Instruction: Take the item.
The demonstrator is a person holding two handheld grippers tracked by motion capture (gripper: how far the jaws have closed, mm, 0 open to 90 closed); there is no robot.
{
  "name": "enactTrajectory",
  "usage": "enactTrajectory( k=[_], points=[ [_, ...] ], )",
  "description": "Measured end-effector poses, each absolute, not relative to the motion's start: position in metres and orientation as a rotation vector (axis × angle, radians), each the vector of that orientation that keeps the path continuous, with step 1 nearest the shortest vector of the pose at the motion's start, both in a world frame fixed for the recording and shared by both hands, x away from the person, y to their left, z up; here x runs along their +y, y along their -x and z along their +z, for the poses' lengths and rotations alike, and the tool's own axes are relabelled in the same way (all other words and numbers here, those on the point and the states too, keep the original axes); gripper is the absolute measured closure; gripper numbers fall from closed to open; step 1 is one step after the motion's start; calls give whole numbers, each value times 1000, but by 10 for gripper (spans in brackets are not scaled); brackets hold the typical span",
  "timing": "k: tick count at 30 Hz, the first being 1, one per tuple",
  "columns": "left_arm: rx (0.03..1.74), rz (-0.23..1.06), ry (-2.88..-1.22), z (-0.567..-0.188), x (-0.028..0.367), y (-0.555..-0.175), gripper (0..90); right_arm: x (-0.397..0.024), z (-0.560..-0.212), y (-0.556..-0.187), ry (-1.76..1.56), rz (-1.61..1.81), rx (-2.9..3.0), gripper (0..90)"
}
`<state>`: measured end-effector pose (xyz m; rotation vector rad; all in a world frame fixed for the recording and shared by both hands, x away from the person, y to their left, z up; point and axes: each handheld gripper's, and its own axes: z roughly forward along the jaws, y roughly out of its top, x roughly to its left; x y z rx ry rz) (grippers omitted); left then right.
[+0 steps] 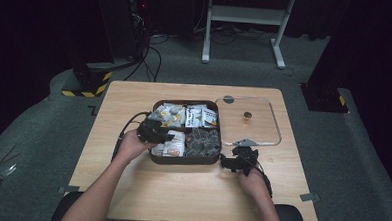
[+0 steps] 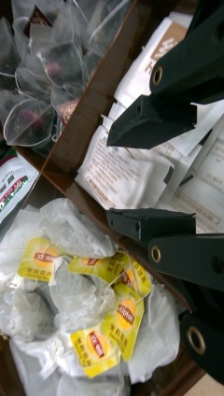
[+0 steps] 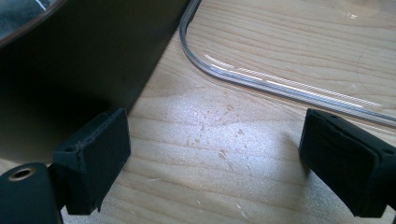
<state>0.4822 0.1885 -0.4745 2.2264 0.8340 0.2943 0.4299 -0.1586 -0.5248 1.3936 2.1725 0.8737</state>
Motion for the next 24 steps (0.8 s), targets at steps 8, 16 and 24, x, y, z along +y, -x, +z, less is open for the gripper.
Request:
enactTrajectory(
  k=[8, 16, 24],
  points=[
    [808, 304, -2223, -473, 187, -485, 643, -159, -525, -429, -1383, 875, 2177, 88],
    [869, 213, -2179, -471, 184, -494, 782, -160, -525, -427, -1380, 878, 2181, 89],
    [888, 191, -2205, -471, 181, -494, 886, -160, -525, -427, -1381, 877, 2182, 89]
  ],
)
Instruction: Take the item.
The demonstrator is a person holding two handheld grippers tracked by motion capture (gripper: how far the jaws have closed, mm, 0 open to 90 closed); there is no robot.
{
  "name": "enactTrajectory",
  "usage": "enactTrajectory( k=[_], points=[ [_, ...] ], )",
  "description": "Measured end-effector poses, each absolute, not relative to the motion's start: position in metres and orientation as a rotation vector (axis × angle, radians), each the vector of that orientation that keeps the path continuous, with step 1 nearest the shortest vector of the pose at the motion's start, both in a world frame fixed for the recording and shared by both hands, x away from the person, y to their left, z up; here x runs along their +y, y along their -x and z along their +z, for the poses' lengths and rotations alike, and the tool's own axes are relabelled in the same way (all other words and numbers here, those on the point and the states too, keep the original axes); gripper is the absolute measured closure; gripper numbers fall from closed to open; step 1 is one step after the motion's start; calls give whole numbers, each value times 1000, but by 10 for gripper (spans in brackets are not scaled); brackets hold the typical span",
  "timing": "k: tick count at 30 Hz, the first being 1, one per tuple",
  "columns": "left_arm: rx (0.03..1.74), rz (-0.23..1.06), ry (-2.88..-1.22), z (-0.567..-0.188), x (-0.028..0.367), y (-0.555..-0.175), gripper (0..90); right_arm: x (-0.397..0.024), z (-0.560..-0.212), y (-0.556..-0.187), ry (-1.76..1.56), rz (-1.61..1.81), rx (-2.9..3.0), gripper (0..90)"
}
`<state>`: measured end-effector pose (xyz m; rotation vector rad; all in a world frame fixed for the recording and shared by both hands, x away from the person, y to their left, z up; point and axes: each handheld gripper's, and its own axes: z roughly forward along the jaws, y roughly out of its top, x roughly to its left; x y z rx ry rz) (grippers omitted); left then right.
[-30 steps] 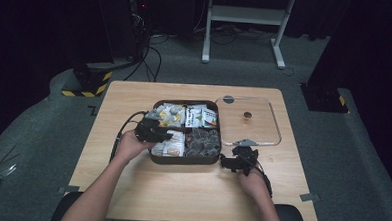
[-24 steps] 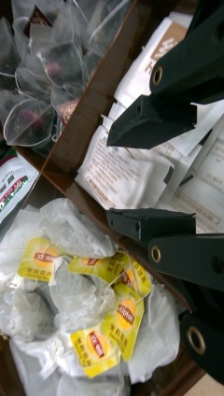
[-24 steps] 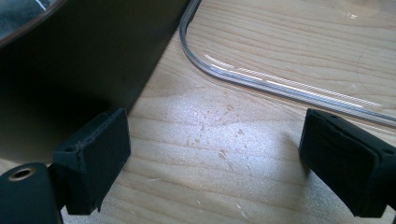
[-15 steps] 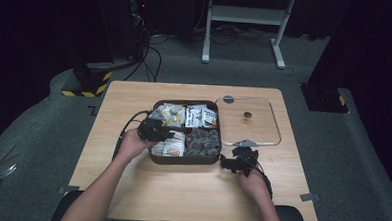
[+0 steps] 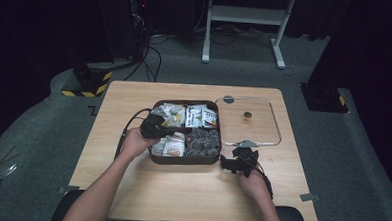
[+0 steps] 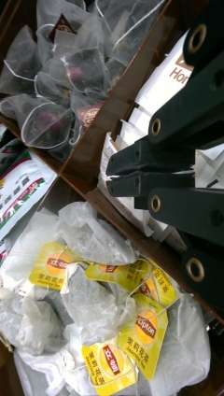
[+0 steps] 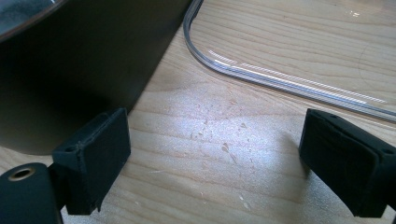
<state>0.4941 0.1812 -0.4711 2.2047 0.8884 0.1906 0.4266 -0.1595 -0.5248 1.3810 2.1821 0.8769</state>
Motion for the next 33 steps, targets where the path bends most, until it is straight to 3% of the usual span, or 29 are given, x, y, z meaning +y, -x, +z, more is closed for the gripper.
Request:
enactTrajectory(
  k=[33],
  points=[
    [905, 122, -2120, -449, 205, -486, 896, -159, -525, -427, -1382, 876, 2183, 86]
  ],
)
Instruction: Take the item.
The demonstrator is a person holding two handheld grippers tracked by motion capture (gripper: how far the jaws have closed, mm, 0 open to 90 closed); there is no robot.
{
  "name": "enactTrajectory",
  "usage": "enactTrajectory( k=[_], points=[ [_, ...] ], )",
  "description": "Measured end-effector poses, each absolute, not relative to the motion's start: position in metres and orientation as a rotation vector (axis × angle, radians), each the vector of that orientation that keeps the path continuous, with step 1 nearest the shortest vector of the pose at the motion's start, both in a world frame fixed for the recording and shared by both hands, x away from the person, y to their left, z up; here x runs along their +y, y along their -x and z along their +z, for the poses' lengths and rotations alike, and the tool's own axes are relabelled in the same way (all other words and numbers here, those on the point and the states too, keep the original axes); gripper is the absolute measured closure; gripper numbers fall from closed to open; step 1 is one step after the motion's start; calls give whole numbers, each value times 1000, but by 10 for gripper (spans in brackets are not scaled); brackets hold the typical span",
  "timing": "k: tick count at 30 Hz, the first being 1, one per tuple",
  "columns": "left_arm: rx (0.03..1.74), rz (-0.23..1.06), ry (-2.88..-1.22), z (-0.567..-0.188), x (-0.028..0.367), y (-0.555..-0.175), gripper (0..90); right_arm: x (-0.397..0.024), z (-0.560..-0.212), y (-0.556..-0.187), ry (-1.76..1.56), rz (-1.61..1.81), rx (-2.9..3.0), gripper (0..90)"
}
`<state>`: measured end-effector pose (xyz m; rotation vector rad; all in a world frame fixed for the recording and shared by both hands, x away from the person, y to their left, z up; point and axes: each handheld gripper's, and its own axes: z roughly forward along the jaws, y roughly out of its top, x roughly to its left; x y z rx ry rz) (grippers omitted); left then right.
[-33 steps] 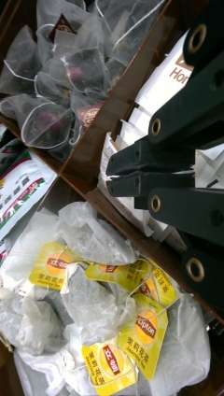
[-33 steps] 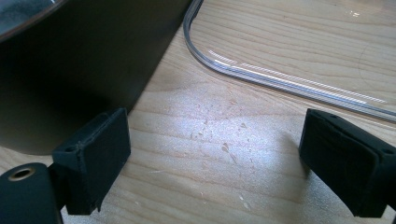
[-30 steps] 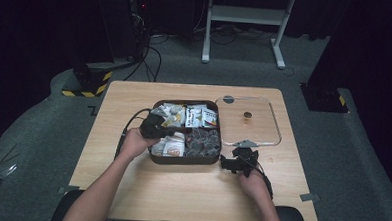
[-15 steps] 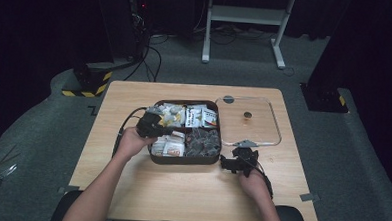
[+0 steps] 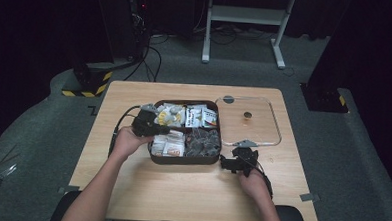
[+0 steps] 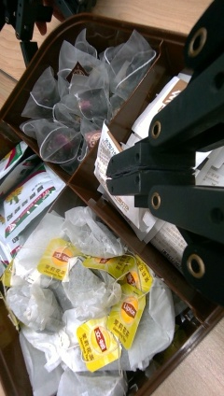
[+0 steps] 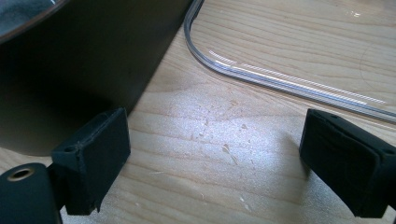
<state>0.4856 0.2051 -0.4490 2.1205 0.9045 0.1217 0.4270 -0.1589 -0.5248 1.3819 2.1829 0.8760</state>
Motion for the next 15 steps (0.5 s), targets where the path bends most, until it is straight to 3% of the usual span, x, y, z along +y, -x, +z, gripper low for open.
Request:
enactTrajectory(
  k=[15],
  points=[
    [921, 157, -2100, -437, 220, -477, 896, -158, -525, -428, -1382, 877, 2182, 86]
  ],
)
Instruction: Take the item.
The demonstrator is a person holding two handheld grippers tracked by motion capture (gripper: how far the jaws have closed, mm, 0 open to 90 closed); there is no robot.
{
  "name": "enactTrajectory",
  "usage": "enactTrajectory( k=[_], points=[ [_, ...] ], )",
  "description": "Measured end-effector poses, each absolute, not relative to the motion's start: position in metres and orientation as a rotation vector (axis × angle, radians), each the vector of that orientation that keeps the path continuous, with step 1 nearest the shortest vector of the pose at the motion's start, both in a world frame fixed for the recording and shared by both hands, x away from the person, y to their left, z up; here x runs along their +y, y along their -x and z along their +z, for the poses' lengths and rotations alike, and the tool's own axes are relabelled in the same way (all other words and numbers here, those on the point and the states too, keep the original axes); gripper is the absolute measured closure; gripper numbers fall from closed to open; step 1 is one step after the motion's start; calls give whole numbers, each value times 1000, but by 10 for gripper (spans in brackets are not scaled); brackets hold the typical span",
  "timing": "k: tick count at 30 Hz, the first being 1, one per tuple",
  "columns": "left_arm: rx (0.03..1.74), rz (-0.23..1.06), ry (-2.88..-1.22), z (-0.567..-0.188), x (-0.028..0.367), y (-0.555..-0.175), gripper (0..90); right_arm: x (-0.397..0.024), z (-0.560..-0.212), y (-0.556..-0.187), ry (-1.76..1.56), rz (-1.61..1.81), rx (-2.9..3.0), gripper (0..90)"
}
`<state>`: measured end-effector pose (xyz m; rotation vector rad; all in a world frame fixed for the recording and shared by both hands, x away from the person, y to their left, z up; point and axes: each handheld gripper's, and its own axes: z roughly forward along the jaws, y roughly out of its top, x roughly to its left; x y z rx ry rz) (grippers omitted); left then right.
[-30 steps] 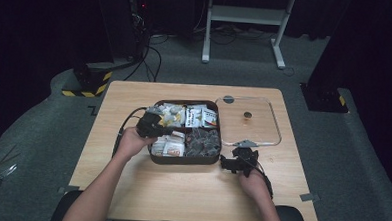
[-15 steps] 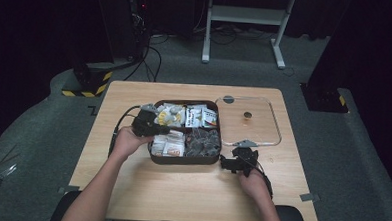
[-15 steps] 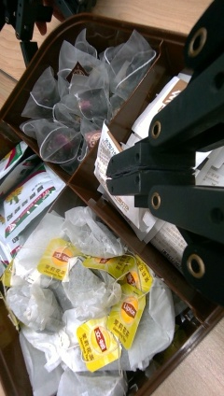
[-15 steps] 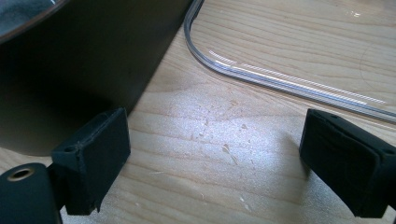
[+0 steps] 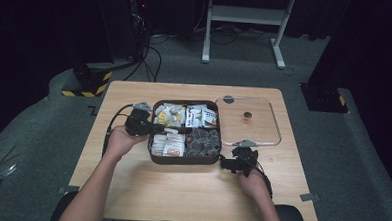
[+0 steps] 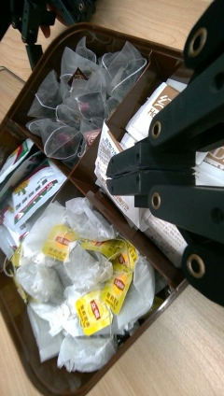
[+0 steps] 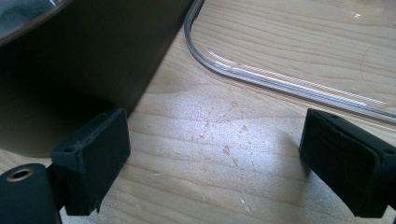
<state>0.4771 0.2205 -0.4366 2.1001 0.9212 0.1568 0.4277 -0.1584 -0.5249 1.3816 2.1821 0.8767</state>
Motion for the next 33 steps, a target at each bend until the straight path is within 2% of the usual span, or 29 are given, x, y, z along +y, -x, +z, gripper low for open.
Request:
enactTrajectory(
  k=[33],
  points=[
    [1038, 266, -2001, -421, 287, -467, 896, -158, -525, -431, -1396, 870, 2169, 86]
  ],
)
